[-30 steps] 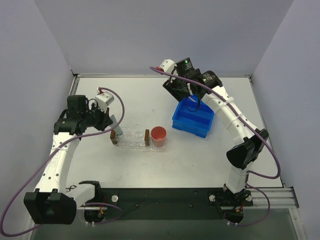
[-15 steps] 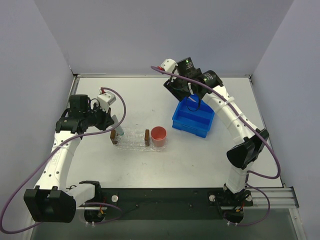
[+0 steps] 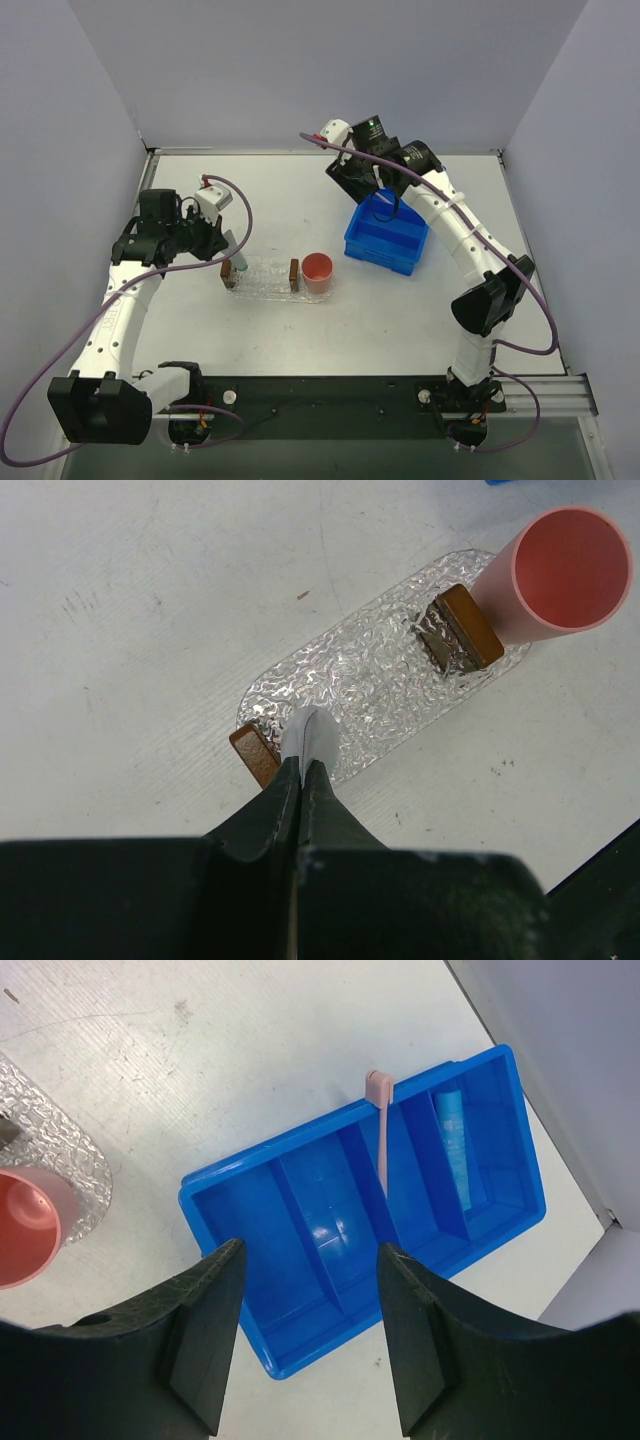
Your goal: Prepare toiletry sets of a toothbrush and toothpaste on the tray
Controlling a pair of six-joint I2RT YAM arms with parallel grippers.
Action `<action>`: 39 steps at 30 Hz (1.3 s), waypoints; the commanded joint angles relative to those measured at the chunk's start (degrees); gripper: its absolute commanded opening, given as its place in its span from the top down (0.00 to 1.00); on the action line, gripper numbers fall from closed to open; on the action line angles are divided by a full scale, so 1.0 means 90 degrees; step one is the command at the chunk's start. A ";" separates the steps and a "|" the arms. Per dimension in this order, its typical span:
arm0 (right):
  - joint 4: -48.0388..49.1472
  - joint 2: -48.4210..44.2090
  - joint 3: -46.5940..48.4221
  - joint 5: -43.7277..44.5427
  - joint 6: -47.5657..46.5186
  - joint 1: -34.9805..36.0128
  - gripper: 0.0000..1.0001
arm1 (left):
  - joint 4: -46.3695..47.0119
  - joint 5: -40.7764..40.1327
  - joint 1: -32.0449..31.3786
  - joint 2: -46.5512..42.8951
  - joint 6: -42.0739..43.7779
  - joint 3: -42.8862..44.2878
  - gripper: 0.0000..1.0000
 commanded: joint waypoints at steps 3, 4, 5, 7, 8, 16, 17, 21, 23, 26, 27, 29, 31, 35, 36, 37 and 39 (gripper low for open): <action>-0.0019 0.0075 0.0138 -0.0044 0.0127 -0.0027 0.50 | 0.0253 0.0066 -0.0030 -0.0095 0.0101 0.0130 1.00; -0.0019 0.0075 0.0138 -0.0044 0.0127 -0.0018 0.50 | 0.0243 0.0066 -0.0030 -0.0124 0.0111 0.0121 1.00; -0.0029 0.0075 0.0148 -0.0044 0.0127 -0.0018 0.50 | 0.0233 0.0066 -0.0020 -0.0134 0.0120 0.0121 1.00; -0.0029 0.0094 0.0138 -0.0044 0.0127 -0.0018 0.50 | 0.0194 0.0076 -0.0030 -0.0183 0.0130 0.0091 1.00; -0.0029 0.0085 0.0138 -0.0044 0.0127 -0.0018 0.50 | 0.0194 0.0076 -0.0030 -0.0183 0.0130 0.0082 1.00; -0.0049 0.0095 0.0119 -0.0063 0.0127 0.0031 0.50 | 0.0155 0.0027 -0.0001 -0.0261 0.0130 0.0081 1.00; -0.0039 0.0104 0.0118 -0.0044 0.0127 0.0031 0.50 | 0.0155 0.0027 -0.0010 -0.0261 0.0121 0.0081 1.00; -0.0039 0.0104 0.0118 -0.0044 0.0127 0.0051 0.50 | 0.0126 0.0037 -0.0010 -0.0290 0.0140 0.0062 1.00; -0.0049 0.0085 0.0118 -0.0044 0.0127 0.0051 0.50 | 0.0126 0.0047 -0.0010 -0.0300 0.0140 0.0033 1.00; -0.0039 0.0075 0.0089 -0.0034 0.0117 0.0051 0.50 | 0.0097 0.0047 -0.0010 -0.0281 0.0179 0.0023 1.00; -0.0039 0.0065 0.0070 -0.0034 0.0117 0.0041 0.50 | 0.0077 0.0037 -0.0001 -0.0290 0.0189 0.0004 1.00; -0.0039 0.0056 0.0060 -0.0024 0.0117 0.0051 0.50 | 0.0058 0.0047 -0.0010 -0.0281 0.0218 0.0003 1.00; -0.0049 0.0055 0.0041 -0.0024 0.0107 0.0051 0.50 | -0.0010 0.0047 -0.0001 -0.0252 0.0238 0.0023 1.00; -0.0039 0.0046 0.0021 -0.0024 0.0117 0.0051 0.50 | -0.0031 0.0047 -0.0001 -0.0232 0.0277 -0.0026 1.00; -0.0039 0.0046 0.0031 -0.0024 0.0107 0.0051 0.50 | -0.0011 0.0047 -0.0001 -0.0241 0.0267 -0.0036 1.00; -0.0039 0.0046 0.0031 -0.0024 0.0107 0.0060 0.50 | 0.0018 0.0066 -0.0010 -0.0242 0.0257 -0.0045 1.00; -0.0039 0.0046 0.0040 -0.0034 0.0107 0.0051 0.50 | 0.0048 0.0066 -0.0010 -0.0251 0.0238 -0.0075 1.00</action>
